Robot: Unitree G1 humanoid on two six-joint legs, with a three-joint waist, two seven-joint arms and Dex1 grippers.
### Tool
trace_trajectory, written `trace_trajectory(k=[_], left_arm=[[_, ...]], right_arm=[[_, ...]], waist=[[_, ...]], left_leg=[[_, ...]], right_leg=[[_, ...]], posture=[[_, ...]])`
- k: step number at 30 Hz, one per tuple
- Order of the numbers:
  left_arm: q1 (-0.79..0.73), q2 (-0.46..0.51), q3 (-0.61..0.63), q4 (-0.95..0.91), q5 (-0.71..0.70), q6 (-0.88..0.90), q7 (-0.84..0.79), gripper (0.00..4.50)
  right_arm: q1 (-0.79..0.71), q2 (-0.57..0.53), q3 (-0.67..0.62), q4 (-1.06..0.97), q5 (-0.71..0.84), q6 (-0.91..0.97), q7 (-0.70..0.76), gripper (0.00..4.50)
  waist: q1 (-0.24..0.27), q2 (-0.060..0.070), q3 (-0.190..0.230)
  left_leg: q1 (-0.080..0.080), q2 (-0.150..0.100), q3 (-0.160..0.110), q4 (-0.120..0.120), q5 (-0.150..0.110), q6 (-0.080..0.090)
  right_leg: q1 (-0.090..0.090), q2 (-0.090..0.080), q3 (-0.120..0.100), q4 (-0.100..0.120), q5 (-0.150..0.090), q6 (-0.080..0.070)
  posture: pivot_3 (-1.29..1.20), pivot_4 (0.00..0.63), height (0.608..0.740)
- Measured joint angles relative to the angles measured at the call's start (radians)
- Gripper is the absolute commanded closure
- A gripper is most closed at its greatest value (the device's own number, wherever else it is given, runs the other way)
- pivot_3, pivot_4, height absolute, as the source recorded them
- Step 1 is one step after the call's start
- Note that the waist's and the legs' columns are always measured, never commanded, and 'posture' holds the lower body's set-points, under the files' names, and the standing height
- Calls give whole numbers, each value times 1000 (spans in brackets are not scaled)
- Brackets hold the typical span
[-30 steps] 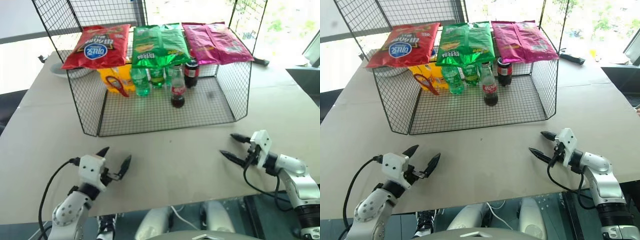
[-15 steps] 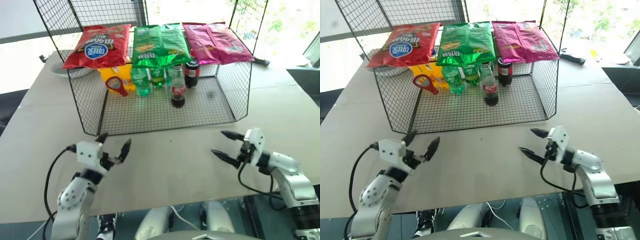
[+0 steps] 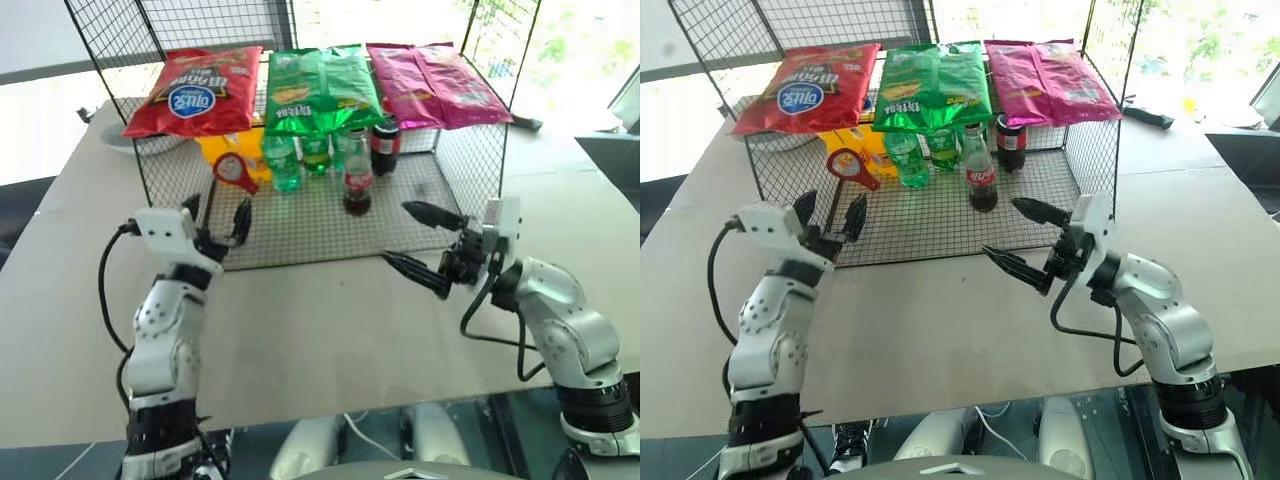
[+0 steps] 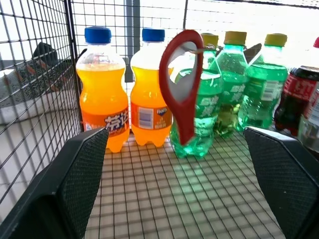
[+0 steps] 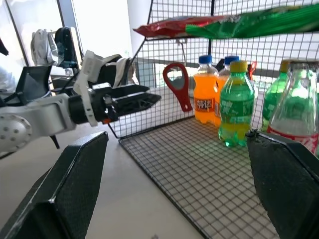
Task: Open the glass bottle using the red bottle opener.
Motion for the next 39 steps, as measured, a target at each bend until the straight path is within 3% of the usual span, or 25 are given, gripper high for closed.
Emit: trace_trajectory(k=[11, 15, 16, 18, 22, 31, 39], left_arm=[[-173, -9, -2, 196, 19, -82, 1, 0], [-212, -10, -2, 237, 18, -116, -5, 1151], [-219, -10, -3, 242, 18, -127, -9, 1792], [-219, -10, -5, 245, 18, -130, -10, 2455], [-216, -14, -5, 245, 18, -137, -12, 4374], [-187, -34, -11, 196, -42, -96, -32, 4443], [-182, -112, 28, 66, -341, 90, -43, 4443]], right_arm=[[-17, 10, 10, -1, 0, 12, -20, 41], [-17, 10, 12, -1, -11, 6, -20, 0], [-17, 11, 12, -1, -15, 1, -20, 0], [-17, 11, 12, -1, -17, -1, -20, 0], [-17, 13, 14, -1, -21, -2, -20, 0], [-16, 17, 16, -1, -32, -6, -20, 0], [-16, 22, 19, -1, -40, -20, -20, 0]], waist=[[-1, 0, 0], [-1, 0, 0], [-2, 0, 0], [-2, 0, 0], [-1, 0, 0], [-2, 0, 0], [-2, 0, 0]], left_leg=[[0, 0, 0, 1, 0, 0], [0, 0, 0, 1, 0, 0], [0, 0, 0, 1, 0, 0], [0, 0, 0, 1, 0, 0], [0, 0, 0, 1, 0, 0], [0, 0, 0, 1, 0, 0], [0, 0, 0, 1, 0, 0]], right_leg=[[0, 0, 0, 0, 0, 0], [0, 0, 0, 0, 0, 0], [0, 0, 0, 0, 0, 0], [0, 0, 0, 0, 0, 0], [0, 0, 0, 0, 0, 0], [0, 0, 0, 1, 0, 0], [0, 0, 0, 1, 0, 0]], posture=[[0, 150, 740], [0, 150, 740], [0, 150, 740], [0, 150, 740], [0, 150, 740], [0, 150, 740], [0, 150, 740]])
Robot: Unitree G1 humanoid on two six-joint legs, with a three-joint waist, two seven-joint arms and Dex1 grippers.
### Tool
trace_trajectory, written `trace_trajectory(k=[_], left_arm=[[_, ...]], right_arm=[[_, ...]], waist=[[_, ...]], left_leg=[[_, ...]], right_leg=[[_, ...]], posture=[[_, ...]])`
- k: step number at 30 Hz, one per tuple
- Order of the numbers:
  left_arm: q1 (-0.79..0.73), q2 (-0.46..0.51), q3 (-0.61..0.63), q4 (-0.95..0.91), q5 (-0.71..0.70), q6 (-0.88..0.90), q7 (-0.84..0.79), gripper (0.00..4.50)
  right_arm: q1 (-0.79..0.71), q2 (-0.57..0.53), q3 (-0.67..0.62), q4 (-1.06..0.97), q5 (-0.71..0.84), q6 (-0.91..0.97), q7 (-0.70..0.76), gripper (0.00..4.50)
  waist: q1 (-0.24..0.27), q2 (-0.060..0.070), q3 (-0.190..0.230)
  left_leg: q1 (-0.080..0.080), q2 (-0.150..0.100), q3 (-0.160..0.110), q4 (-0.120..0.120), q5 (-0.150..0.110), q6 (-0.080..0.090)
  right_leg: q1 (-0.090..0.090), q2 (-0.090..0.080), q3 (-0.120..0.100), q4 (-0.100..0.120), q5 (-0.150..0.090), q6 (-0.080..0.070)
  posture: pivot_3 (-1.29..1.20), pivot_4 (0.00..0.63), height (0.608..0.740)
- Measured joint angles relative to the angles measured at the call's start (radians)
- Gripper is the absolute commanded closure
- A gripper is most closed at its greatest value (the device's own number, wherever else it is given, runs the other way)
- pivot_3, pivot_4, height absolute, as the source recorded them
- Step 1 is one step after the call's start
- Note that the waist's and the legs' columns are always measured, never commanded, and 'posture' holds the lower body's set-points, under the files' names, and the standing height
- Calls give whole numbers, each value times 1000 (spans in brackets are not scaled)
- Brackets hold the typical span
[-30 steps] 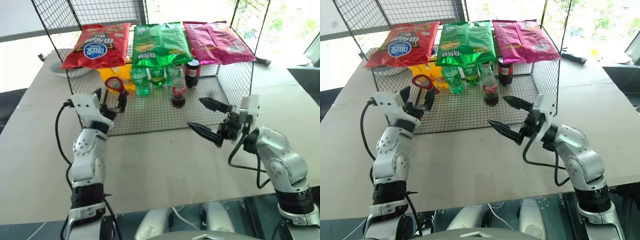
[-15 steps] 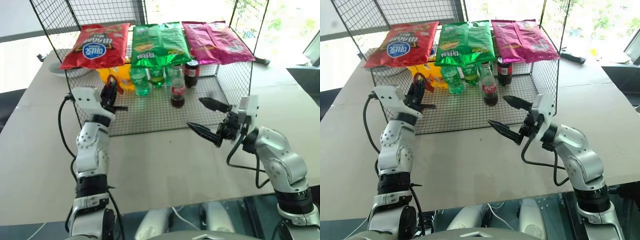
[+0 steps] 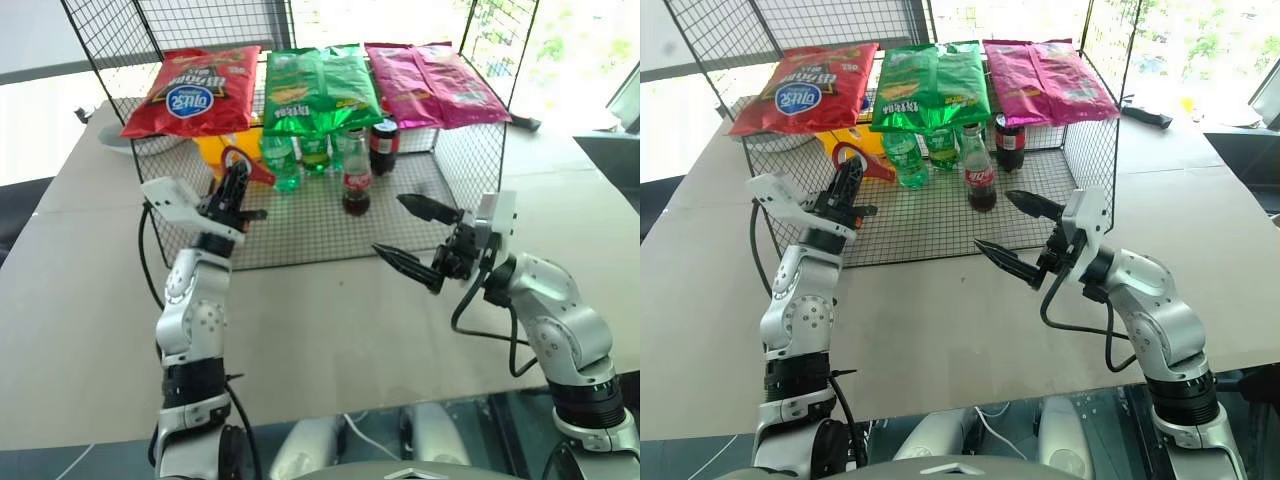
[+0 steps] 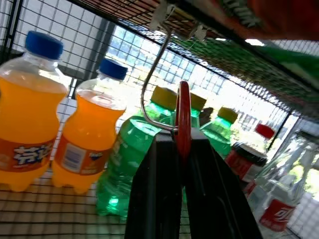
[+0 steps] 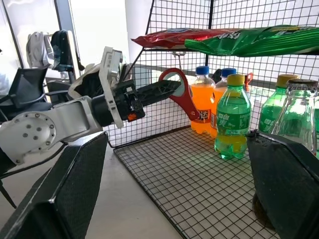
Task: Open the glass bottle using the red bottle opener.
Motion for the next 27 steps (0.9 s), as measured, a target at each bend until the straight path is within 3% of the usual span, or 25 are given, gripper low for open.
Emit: trace_trajectory(k=[13, 16, 19, 22, 27], left_arm=[[84, -3, 17, -77, -361, 295, -47, 4443], [93, 11, 14, -94, -429, 359, -66, 4443], [111, 27, -38, -125, -484, 445, -107, 4443], [113, 46, -78, -128, -512, 512, -150, 4443], [96, 54, -110, -127, -526, 561, -201, 4443]], right_arm=[[-5, 9, 8, 11, -20, 46, -71, 0], [-38, 35, 8, 12, 7, 164, -161, 0], [-91, 32, 5, 2, 120, 397, -259, 0], [-154, -6, 2, -2, 250, 592, -272, 0], [-218, -19, -19, -7, 398, 756, -282, 0]], waist=[[0, 0, 0], [-2, 0, 0], [-1, 0, 0], [0, 0, 0], [-1, 0, 0]], left_leg=[[0, 0, 0, 0, 0, 0], [0, 0, 0, 0, 0, 0], [0, 0, 0, 0, 0, 0], [0, 0, 0, 0, 0, 0], [0, 0, 0, 0, 0, 0]], right_leg=[[0, 0, 0, 0, 0, 0], [0, 0, 1, 0, 0, 0], [0, 0, 1, 0, 0, 0], [0, 0, 1, 0, 0, -1], [0, 0, 0, 0, 0, -1]], posture=[[0, 150, 740], [0, 150, 740], [0, 150, 740], [0, 150, 740], [0, 150, 740]])
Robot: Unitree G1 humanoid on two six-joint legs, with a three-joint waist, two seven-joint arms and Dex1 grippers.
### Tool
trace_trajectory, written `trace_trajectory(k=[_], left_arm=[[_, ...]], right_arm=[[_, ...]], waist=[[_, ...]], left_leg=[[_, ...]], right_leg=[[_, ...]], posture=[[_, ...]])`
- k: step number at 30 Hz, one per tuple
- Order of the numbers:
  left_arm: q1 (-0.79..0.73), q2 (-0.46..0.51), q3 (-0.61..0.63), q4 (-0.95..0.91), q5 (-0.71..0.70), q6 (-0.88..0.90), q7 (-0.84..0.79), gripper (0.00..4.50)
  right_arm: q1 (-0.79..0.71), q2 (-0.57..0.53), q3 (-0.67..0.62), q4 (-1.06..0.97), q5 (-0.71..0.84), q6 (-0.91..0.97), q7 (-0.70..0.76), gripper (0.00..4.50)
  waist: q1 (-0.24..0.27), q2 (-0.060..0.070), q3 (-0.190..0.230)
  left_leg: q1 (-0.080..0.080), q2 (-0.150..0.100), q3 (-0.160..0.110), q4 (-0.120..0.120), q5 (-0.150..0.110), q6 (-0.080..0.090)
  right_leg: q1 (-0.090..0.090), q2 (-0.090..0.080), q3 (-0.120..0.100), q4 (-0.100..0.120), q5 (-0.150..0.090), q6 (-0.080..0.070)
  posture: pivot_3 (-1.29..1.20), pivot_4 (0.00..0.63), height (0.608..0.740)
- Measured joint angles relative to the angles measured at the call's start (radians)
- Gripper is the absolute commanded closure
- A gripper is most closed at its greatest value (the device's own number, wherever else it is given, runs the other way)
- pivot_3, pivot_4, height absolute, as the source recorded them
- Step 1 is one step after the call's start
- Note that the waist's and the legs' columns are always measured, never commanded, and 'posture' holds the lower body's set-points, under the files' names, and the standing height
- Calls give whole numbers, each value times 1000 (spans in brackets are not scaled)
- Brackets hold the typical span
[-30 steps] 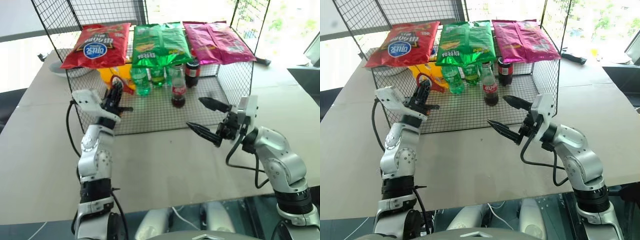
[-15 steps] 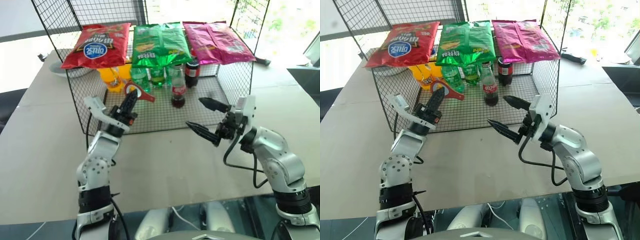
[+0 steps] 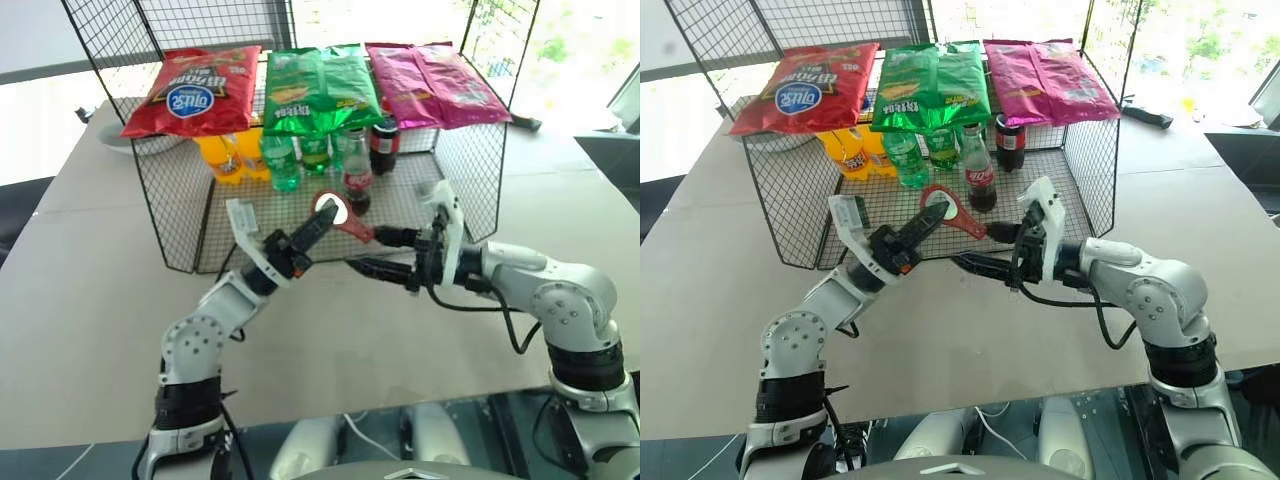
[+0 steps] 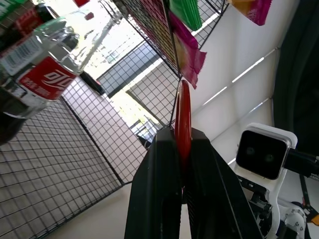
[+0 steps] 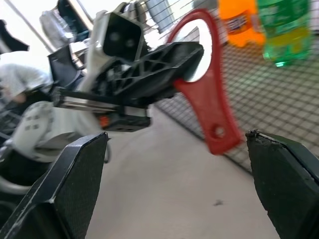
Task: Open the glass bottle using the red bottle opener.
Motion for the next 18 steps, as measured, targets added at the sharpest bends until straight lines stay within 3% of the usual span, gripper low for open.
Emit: trace_trajectory(k=[2, 5, 12, 18], left_arm=[[2, 9, 1, 0, -1, 11, -16, 4443], [17, 16, 0, -1, -1, 19, -40, 4500], [33, 16, -1, -18, -17, 27, -70, 4500], [33, 15, 0, -18, -29, 28, -86, 4500]], right_arm=[[-9, -2, -10, 0, 30, 34, -9, 0], [-18, -9, -12, 0, 60, 77, -16, 871], [-18, -10, -29, 16, 63, 102, -42, 4218], [-18, -2, -42, 17, 100, 119, -39, 4370]], waist=[[0, 0, 0], [-1, 0, 0], [0, 0, 0], [0, 0, 0]], left_leg=[[0, 0, 0, 0, 0, 0], [0, 0, 0, 0, 0, 0], [0, 0, 0, 0, 0, 0], [0, 0, 0, 0, 0, 0]], right_leg=[[0, 0, 0, 0, 0, 0], [0, 0, 0, 0, 0, 0], [0, 0, 0, 0, 0, 0], [0, 0, 0, 0, 0, 0]], posture=[[0, 150, 740], [0, 150, 740], [0, 150, 740], [0, 150, 740]])
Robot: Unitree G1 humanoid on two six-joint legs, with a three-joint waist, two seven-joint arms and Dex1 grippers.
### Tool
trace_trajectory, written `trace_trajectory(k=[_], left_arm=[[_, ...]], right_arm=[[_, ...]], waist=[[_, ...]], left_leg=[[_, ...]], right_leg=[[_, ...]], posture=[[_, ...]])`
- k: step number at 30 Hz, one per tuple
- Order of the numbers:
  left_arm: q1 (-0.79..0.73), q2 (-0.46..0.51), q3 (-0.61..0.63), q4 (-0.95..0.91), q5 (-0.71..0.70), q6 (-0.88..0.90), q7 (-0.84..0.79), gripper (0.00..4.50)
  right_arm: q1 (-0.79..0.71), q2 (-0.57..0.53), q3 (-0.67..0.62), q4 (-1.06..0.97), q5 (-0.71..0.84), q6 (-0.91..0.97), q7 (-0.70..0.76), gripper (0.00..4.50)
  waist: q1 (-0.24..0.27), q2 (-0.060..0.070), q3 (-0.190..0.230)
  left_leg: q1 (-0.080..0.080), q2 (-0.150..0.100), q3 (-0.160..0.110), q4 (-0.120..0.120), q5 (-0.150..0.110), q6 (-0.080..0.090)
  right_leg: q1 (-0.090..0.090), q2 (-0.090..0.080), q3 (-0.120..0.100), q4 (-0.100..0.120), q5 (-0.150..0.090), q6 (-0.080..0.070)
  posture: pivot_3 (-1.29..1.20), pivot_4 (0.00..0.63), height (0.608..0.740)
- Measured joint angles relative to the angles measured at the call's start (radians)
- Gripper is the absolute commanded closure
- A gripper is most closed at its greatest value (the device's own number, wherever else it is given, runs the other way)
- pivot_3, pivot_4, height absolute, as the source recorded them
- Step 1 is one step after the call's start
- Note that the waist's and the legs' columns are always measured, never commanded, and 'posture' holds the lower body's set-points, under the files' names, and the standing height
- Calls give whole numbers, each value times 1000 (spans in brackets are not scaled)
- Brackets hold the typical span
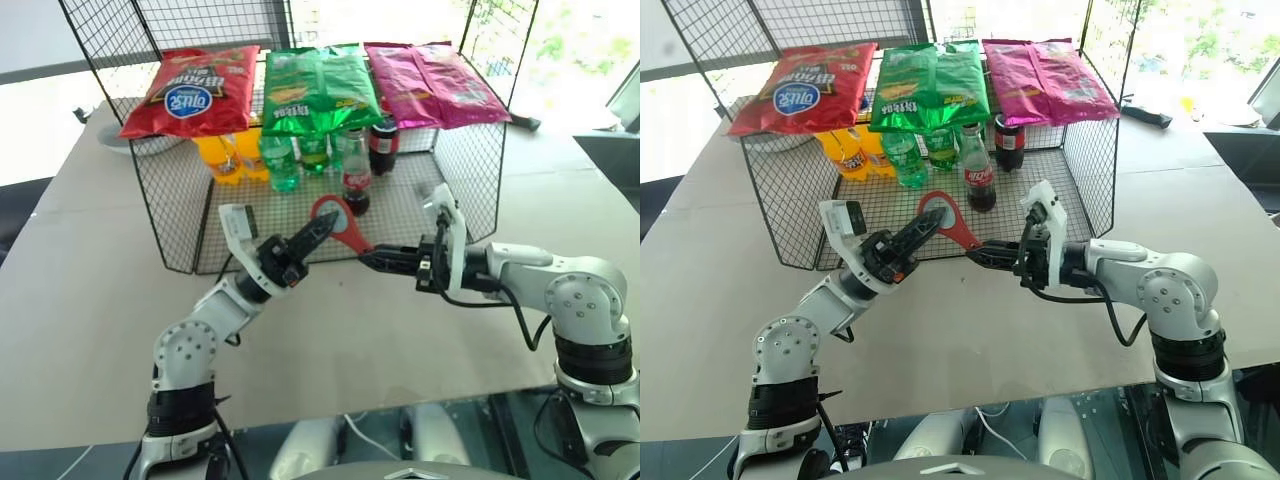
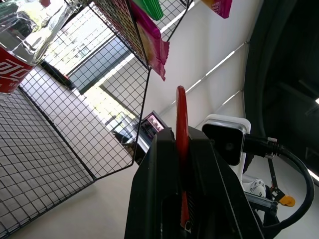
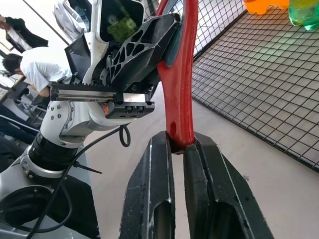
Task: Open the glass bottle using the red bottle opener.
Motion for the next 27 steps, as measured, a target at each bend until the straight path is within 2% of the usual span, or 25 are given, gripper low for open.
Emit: trace_trajectory(k=[7, 14, 26, 27], left_arm=[[0, 6, -6, 0, -5, 11, -29, 4500], [-9, 27, -6, 6, -7, 17, -81, 4500], [-27, 28, -10, 23, 7, 17, -113, 4500], [-27, 28, -10, 23, 10, 16, -115, 4156]], right_arm=[[2, 14, -39, 34, 109, 68, -40, 4370], [21, 52, -50, 70, 280, 106, -176, 4370], [24, 63, -17, 71, 359, 102, -276, 4370], [25, 63, -17, 71, 362, 102, -281, 4458]], waist=[[0, 0, 0], [0, 0, 0], [0, 0, 0], [0, 0, 0]], left_leg=[[0, 0, 0, 0, 0, 0], [0, 0, 0, 0, 0, 0], [0, 0, 0, 0, 0, 0], [0, 0, 0, 0, 0, 0]], right_leg=[[0, 0, 0, 0, 0, 0], [0, 0, 0, 0, 0, 0], [0, 0, 0, 0, 0, 0], [0, 0, 0, 0, 0, 0]], posture=[[0, 150, 740], [0, 150, 740], [0, 150, 740], [0, 150, 740]])
